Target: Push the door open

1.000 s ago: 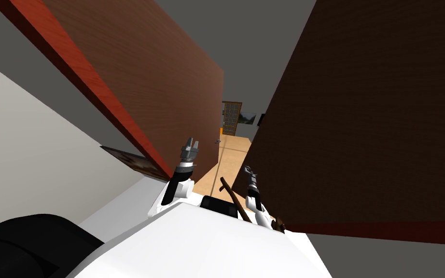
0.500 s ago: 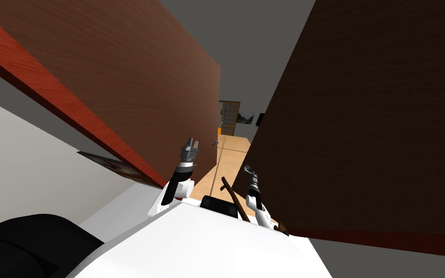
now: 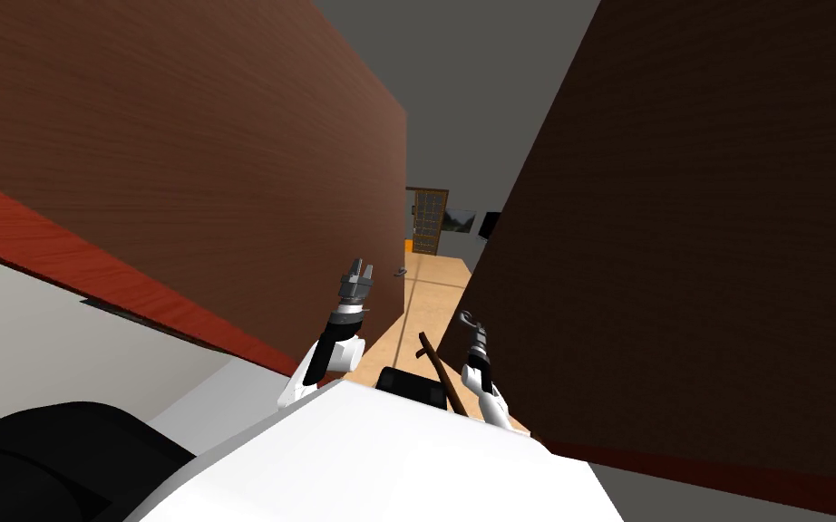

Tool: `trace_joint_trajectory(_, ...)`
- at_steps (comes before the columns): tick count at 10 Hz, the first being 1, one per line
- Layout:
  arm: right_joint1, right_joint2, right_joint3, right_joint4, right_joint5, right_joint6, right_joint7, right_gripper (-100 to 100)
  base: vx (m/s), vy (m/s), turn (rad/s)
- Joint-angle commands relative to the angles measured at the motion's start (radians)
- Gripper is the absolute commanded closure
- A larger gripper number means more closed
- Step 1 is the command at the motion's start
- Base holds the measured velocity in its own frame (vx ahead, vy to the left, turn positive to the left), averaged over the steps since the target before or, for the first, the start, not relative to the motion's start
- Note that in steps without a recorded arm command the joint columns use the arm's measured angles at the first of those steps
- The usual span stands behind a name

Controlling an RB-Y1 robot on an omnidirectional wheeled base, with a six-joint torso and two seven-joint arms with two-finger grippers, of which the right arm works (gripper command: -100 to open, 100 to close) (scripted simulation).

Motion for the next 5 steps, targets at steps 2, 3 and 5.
trace_joint_trajectory(2,0.003,0.002,-0.030,-0.021,-0.015,-0.004,0.026,100,0.145,0.004,-0.059)
trace_joint_trajectory(3,-0.001,0.014,-0.049,-0.020,-0.025,-0.007,0.044,100,0.162,0.016,-0.087)
trace_joint_trajectory(5,-0.004,0.028,-0.067,-0.018,-0.035,-0.010,0.060,100,0.177,0.003,-0.068)
